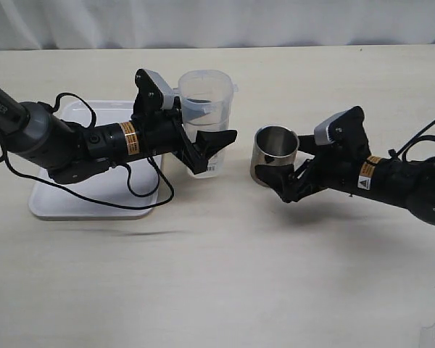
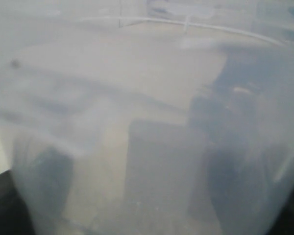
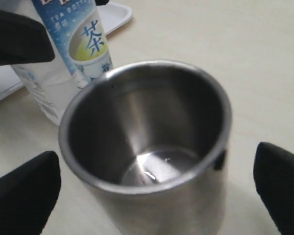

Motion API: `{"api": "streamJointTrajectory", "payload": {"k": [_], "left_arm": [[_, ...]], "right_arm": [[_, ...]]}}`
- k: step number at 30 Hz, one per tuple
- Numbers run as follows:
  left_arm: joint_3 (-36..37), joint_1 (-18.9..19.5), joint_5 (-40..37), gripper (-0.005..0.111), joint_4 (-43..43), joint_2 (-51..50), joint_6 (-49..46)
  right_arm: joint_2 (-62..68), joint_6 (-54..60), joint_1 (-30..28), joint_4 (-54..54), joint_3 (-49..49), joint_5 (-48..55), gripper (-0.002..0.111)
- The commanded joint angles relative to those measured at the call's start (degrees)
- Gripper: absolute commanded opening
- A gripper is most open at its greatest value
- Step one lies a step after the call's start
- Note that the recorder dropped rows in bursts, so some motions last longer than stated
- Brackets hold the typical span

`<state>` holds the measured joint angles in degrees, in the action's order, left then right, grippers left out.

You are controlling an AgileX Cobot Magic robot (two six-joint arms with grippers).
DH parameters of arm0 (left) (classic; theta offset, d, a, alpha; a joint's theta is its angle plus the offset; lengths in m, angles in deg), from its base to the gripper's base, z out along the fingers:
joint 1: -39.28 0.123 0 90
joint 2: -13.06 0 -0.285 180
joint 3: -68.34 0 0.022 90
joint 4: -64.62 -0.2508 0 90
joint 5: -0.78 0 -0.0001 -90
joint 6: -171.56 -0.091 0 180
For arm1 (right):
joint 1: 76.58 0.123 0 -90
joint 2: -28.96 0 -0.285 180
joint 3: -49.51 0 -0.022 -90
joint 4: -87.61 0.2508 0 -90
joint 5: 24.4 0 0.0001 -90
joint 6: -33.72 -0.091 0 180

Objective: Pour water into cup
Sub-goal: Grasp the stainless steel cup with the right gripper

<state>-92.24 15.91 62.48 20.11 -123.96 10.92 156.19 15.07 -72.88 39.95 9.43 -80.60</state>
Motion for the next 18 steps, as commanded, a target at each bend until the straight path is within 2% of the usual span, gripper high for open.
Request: {"api": "streamJointTrajectory", "payload": {"k": [1, 11, 14, 18], "left_arm": [[-0.3, 0.0, 2.9, 0.000, 1.1, -0.1, 0.4], [-0.3, 0.0, 2.3, 0.000, 1.3, -0.1, 0.4], [-0.3, 0.0, 1.6, 0.000, 1.7, -0.1, 0.3], [-0.3, 0.0, 1.2, 0.000, 1.7, -0.1, 0.3]], "right_arm": [[2.0, 1.6, 2.0, -0.7, 2.3, -0.9, 0.102], [2.4, 2.0, 2.4, 2.2, 3.3, -0.7, 0.100], [2.4, 2.0, 2.4, 2.2, 3.3, -0.7, 0.088], [2.4, 2.0, 2.4, 1.9, 3.3, -0.5, 0.063]]}}
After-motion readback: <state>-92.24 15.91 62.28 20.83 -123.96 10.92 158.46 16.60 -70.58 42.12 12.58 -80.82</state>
